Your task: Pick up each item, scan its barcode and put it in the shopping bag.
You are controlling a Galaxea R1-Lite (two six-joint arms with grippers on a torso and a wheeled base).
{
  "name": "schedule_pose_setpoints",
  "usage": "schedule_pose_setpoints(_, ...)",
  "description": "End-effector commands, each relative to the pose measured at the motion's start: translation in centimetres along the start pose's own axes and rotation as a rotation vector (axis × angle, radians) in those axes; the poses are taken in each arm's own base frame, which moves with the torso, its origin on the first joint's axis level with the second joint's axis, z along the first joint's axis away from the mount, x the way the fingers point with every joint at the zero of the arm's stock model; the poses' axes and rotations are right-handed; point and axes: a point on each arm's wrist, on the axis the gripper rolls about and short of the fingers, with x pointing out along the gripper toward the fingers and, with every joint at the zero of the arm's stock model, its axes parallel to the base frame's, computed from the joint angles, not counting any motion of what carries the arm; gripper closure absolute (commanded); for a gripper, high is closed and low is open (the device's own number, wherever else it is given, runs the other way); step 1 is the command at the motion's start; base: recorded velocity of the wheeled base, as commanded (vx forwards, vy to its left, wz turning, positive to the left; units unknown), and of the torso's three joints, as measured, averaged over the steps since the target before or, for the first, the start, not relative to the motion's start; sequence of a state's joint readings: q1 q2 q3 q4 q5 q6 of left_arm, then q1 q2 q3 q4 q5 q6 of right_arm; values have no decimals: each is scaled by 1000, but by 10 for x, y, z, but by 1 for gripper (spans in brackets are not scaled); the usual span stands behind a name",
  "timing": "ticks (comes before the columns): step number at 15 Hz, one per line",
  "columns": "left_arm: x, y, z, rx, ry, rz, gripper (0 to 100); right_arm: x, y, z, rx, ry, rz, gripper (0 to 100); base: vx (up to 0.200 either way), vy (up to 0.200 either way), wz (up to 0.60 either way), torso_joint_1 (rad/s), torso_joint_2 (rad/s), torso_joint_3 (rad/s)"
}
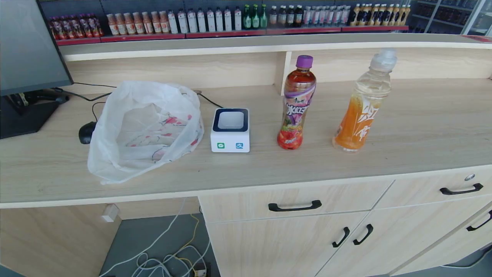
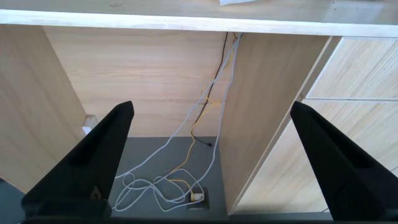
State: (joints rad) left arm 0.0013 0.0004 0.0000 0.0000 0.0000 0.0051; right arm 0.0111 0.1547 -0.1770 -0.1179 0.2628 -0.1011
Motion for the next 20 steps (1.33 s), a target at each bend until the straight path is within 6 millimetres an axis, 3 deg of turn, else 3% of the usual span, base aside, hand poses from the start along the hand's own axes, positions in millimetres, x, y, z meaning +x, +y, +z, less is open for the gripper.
schedule_pose_setpoints(1,0,0,0,-1,0,0,0,21,-8,20,-15,41,53,0,0,0,0,0,0,0)
schedule_pose_setpoints(5,0,0,0,-1,0,0,0,68,-18,55,-114,-10,163,0,0,0,0,0,0,0)
schedule_pose_setpoints(13,0,0,0,-1,0,2,0,139,-25,104,-212,-7,233,0,0,0,0,0,0,0)
schedule_pose_setpoints(16,0,0,0,1,0,0,0,177,-15,117,-241,-64,272,0,0,0,0,0,0,0)
schedule_pose_setpoints(20,0,0,0,1,0,2,0,229,16,126,-135,-61,157,0,0,0,0,0,0,0)
